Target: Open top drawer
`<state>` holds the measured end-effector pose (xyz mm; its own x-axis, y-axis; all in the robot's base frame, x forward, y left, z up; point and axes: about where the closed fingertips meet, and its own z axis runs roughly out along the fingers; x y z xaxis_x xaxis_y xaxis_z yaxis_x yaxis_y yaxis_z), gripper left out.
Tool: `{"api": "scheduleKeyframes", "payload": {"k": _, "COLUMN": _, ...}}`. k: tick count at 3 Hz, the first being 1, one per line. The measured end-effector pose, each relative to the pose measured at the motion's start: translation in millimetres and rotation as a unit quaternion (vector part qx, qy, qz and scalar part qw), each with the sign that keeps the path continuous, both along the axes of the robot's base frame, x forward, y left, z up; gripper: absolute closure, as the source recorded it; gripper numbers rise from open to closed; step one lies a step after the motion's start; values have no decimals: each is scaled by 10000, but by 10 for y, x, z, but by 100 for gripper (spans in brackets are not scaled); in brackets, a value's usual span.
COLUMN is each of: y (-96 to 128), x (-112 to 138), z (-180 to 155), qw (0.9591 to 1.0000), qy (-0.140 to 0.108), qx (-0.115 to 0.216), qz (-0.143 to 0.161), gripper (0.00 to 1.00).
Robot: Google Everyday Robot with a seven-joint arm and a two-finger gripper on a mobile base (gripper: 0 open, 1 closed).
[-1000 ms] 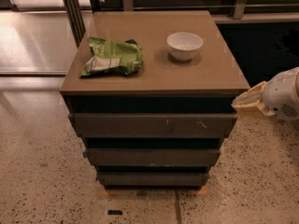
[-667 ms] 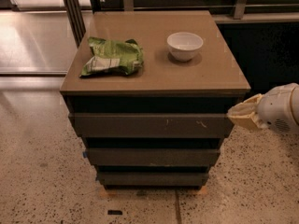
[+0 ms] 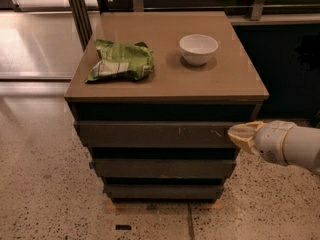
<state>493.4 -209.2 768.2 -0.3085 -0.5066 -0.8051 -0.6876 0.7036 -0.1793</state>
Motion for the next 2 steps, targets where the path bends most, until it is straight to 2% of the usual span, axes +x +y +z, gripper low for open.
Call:
{"api": "scheduleKeyframes", "payload": {"k": 1, "y": 8, "x": 395, "z": -73, "qw": 9989, "qy": -415, "qx": 140, "qz": -192, "gripper": 100}}
{"api": "scheduleKeyframes", "payload": {"k": 2, "y": 36, "x": 839, "z": -88, "qw": 9971, "qy": -667, "qx": 198, "qz": -303, "gripper": 100}}
